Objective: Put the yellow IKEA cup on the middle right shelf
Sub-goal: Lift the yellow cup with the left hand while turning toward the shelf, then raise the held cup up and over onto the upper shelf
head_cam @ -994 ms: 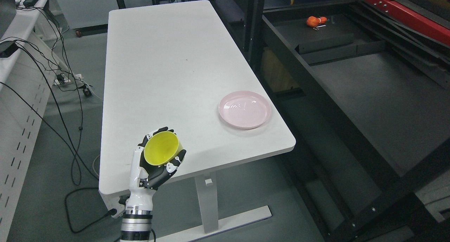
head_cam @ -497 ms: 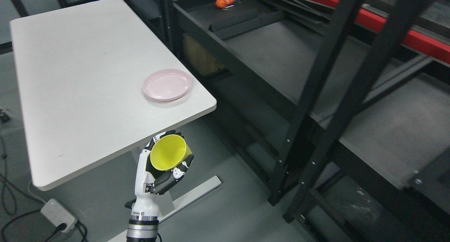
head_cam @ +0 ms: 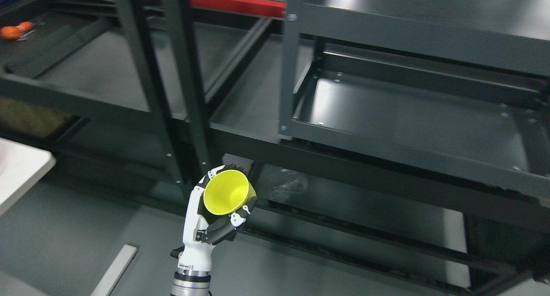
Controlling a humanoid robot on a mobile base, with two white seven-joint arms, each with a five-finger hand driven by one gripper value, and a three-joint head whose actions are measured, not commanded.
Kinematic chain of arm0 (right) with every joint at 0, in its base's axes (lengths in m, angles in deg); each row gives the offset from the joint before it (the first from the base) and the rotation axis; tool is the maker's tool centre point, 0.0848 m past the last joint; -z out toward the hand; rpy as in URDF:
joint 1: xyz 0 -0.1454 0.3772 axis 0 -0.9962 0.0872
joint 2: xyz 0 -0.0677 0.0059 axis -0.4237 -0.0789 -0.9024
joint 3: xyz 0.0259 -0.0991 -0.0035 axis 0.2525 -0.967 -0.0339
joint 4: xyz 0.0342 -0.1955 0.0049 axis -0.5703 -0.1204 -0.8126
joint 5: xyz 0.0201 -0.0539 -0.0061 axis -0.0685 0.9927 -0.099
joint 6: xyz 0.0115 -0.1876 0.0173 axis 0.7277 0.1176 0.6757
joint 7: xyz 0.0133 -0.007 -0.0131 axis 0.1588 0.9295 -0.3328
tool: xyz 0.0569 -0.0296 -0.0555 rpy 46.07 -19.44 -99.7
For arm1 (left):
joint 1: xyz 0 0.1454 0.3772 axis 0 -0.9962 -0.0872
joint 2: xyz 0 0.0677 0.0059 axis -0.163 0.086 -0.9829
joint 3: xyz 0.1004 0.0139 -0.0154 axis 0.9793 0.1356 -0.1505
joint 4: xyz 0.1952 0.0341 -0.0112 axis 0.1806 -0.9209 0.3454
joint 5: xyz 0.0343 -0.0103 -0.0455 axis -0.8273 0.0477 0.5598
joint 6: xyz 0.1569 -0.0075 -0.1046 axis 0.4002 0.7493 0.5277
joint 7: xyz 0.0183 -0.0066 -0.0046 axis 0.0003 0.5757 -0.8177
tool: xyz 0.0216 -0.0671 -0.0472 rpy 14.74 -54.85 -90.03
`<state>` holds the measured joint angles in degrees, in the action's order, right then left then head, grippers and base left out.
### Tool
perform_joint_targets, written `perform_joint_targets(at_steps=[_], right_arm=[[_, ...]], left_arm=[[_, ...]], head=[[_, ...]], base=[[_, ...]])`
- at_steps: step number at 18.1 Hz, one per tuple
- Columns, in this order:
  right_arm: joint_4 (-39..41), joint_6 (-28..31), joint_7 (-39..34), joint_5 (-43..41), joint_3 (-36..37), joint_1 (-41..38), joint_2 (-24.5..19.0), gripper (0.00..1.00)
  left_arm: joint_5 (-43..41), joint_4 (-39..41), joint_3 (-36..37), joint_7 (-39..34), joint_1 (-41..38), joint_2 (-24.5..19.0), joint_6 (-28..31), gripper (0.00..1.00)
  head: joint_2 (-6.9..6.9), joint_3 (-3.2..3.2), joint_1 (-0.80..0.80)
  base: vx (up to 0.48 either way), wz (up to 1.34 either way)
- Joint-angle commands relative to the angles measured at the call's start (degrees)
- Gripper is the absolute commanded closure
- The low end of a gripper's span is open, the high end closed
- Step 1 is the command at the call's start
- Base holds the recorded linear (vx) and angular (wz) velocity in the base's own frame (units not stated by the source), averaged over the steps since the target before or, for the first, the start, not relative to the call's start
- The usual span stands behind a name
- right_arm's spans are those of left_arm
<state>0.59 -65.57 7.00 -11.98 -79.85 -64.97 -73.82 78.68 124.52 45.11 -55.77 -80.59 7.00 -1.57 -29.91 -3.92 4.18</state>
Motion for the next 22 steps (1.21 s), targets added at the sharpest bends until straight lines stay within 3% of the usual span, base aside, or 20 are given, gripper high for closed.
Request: perform_joint_targets(at_steps=[1,8,22], right_arm=[[0.01,0.05,-0.02,-1.41,-0.97,-0.75,1.00,0.01],[0.01,0.05,-0.02,-1.41,-0.97,-0.75,1.00,0.01],[0.01,0.05,-0.02,-1.41,-0.97,-0.75,1.00,0.00]], left_arm=[[0.00,0.34,7.96,0.03,1.64,-1.00,-1.32,0.99],[0.00,0.43,13.06,0.03,6.81,-1.00,-2.46,0.99],[-0.09,0.51,18.96,0.03,25.79,-1.00,-3.25,0.98]], head=[[0.00,0.00,0.00],[0.01,0.00,0.00],[0.02,0.00,0.00]], base=[[-0.150,-1.15],[-0.068,-0.52],[0.109,-0.08]])
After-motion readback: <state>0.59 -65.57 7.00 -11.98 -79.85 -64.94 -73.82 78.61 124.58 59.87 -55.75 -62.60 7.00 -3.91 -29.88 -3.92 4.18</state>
